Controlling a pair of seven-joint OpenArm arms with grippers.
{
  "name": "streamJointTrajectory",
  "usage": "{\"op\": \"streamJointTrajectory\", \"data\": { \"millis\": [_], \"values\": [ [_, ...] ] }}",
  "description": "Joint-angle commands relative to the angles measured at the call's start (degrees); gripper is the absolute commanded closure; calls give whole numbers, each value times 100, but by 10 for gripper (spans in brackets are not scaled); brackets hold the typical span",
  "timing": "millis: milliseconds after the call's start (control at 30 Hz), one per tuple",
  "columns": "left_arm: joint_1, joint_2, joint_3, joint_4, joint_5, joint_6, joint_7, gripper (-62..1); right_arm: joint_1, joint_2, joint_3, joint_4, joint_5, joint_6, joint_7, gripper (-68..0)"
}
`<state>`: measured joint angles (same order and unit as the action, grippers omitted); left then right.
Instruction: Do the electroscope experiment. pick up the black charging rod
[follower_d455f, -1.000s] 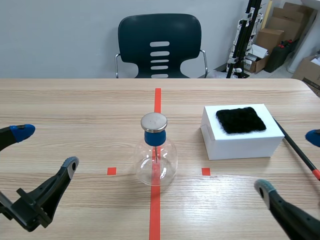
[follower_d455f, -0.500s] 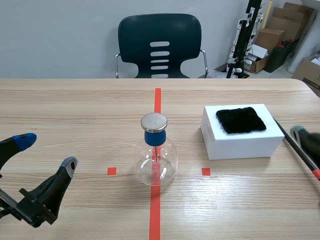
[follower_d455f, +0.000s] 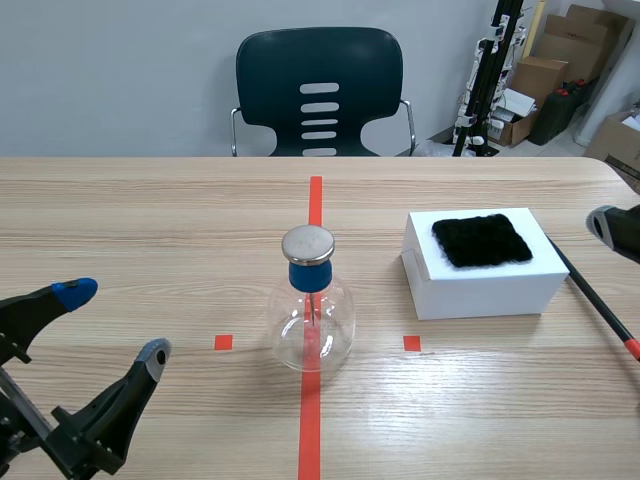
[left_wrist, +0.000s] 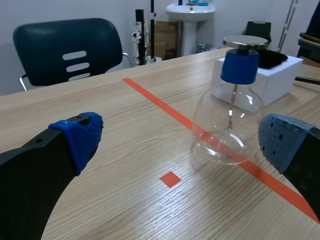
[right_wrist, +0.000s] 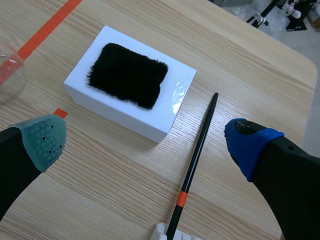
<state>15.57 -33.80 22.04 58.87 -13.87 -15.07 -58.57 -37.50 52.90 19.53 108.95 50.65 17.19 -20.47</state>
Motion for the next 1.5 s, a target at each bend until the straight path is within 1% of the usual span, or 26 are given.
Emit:
{"op": "streamJointTrajectory", "data": {
  "millis": [0, 33, 67, 167, 233, 333, 367, 400, 500, 533, 600, 667, 733, 833, 933, 1000, 1100, 1233, 1333, 1467],
  "values": [
    [-42, -33, 22, 52, 22, -17, -125, -623, 249, 9, -7, -205, 20, 337, 256, -679],
    [-72, -33, 52, 24, 22, -20, -186, -623, 374, 9, -42, -341, 20, 463, 258, -679],
    [-103, -35, 79, -11, 20, -35, -234, -623, 496, 9, -94, -442, 20, 527, 208, -679],
    [-149, -35, 149, -131, 22, -122, -387, -623, 896, 7, -317, -778, -35, 494, 68, -679],
    [-149, -35, 177, -175, 26, -120, -470, -623, 1156, -22, -507, -1084, -42, 494, -201, -679],
    [-149, -33, 186, -216, 232, -120, -516, -623, 1628, -184, -857, -1471, -55, 492, -590, -679],
    [-149, -33, 186, -234, 313, -122, -570, -623, 1781, -243, -979, -1554, -122, 431, -787, -679],
    [-149, -33, 199, -260, 350, -122, -667, -623, 1919, -286, -1102, -1609, -173, 256, -1047, -679],
    [-155, -35, 205, -310, 431, -122, -831, -623, 2387, -385, -1517, -1668, -304, -597, -1904, -679],
    [-181, -35, 210, -334, 476, -127, -831, -623, 2514, -424, -1639, -1676, -350, -782, -2094, -679],
    [-245, -35, 267, -435, 479, -144, -859, -623, 2763, -514, -1893, -1700, -442, -1043, -2378, -679],
    [-332, -35, 343, -570, 479, -170, -940, -623, 2951, -592, -2118, -1762, -509, -1191, -2612, -679],
    [-424, -35, 411, -693, 481, -269, -962, -623, 3136, -678, -2332, -1902, -531, -1213, -2859, -679],
    [-516, -35, 520, -855, 553, -273, -1161, -623, 3421, -776, -2621, -2205, -549, -1213, -3152, -679],
    [-546, -35, 590, -940, 763, -269, -1276, -623, 3652, -785, -2879, -2509, -546, -1209, -3215, -679],
    [-546, -35, 610, -955, 839, -269, -1300, -623, 3768, -785, -2988, -2732, -546, -1207, -3209, -679],
    [-560, -35, 629, -960, 922, -269, -1392, -623, 3897, -789, -3073, -3069, -549, -1200, -3101, -679],
    [-629, -35, 629, -1008, 1169, -267, -1412, -623, 3958, -791, -3088, -3412, -584, -1117, -2887, -679],
    [-719, -35, 629, -1058, 1248, -269, -1434, -623, 3995, -807, -3088, -3576, -693, -1119, -2809, -679],
    [-772, -33, 632, -1128, 1279, -273, -1471, -623, 4142, -863, -3206, -3877, -708, -1119, -2804, -679]
  ]
}}
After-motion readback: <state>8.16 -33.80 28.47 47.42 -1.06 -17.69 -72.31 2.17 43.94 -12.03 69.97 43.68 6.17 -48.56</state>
